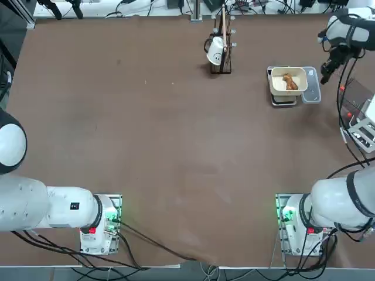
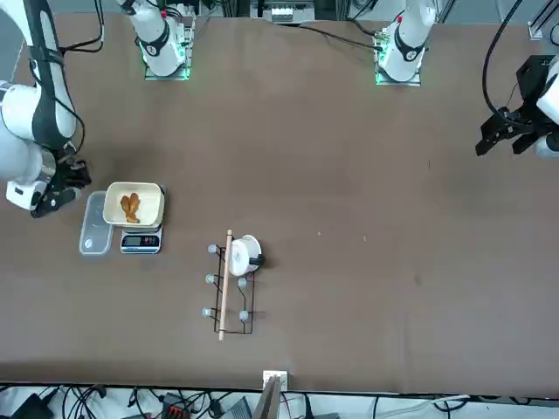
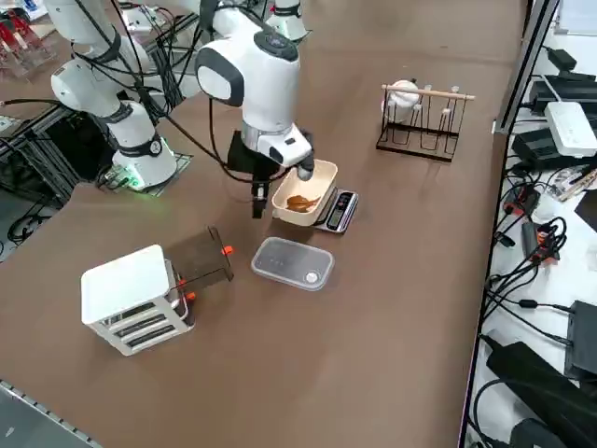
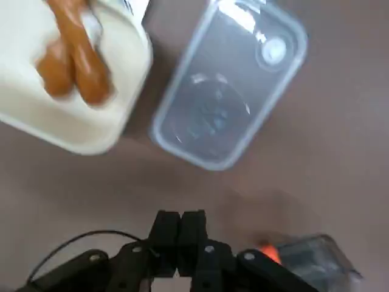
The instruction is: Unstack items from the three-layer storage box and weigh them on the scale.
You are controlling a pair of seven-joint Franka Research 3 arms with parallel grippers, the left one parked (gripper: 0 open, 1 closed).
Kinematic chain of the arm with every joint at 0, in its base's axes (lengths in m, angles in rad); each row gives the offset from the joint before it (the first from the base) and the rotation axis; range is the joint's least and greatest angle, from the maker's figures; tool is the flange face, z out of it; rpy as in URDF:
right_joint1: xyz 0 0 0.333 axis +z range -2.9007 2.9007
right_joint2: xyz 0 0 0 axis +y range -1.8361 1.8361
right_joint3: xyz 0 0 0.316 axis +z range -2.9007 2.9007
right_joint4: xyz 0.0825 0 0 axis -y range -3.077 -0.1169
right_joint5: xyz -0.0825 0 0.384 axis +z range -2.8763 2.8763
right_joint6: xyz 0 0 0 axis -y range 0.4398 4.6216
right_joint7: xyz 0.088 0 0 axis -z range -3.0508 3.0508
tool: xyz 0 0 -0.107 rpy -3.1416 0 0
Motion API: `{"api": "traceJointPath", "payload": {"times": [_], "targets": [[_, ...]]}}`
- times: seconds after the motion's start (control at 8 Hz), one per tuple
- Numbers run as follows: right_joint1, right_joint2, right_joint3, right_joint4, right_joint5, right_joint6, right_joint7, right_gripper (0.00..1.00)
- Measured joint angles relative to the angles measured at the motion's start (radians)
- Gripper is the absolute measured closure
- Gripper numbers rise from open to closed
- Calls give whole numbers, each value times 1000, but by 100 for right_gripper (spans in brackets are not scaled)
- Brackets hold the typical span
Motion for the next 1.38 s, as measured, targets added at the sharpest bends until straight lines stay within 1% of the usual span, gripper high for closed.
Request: {"api": "traceJointPath", "payload": {"times": [0.12,0.25,0.75,1.0,1.38], "targets": [[0,0,1,-20,-91,-2,0,98],[-6,0,1,-39,-135,2,-3,98],[-67,2,1,-85,-166,68,-65,98],[-112,2,1,-94,-234,72,-80,98],[-187,2,0,-118,-292,94,-88,98]]}}
